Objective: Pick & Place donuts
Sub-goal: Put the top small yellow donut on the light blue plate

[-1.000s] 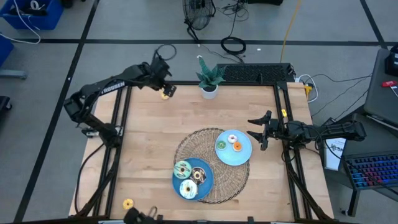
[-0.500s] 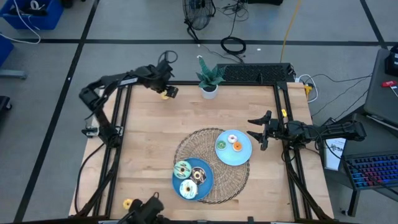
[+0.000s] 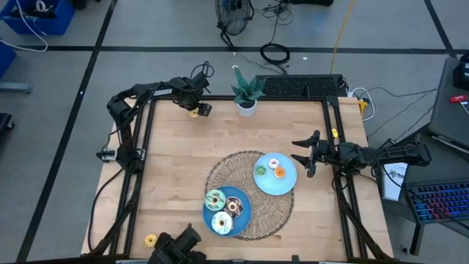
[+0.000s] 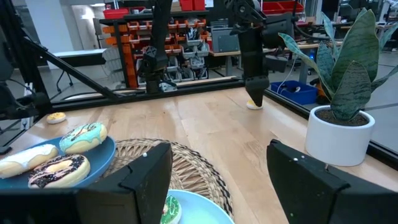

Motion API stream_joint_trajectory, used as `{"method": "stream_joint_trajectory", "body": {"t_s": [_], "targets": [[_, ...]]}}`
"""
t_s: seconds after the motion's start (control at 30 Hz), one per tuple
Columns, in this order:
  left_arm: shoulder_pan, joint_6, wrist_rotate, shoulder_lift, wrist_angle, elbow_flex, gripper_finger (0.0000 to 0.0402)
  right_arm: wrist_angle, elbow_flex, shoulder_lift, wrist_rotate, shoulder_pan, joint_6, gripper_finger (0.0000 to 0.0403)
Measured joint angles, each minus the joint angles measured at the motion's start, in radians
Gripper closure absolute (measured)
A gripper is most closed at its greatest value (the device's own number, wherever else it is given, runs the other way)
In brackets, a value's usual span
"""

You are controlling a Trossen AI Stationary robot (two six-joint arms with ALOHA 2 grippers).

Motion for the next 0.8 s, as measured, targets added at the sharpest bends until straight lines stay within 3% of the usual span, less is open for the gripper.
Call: {"method": "stream_joint_trajectory", "body": {"t_s": [0.2, 0.8], "targets": [[0.000, -0.020, -0.039, 0.000, -0.010, 0.000, 0.0119, 0.000, 0.000, 0.000, 0.000, 0.000, 0.000, 0.0161], [-0.020, -0.050, -0.025, 0.010, -0.010, -0.024, 0.0119, 0.000, 0.000, 0.000, 0.000, 0.000, 0.000, 0.0161]]}}
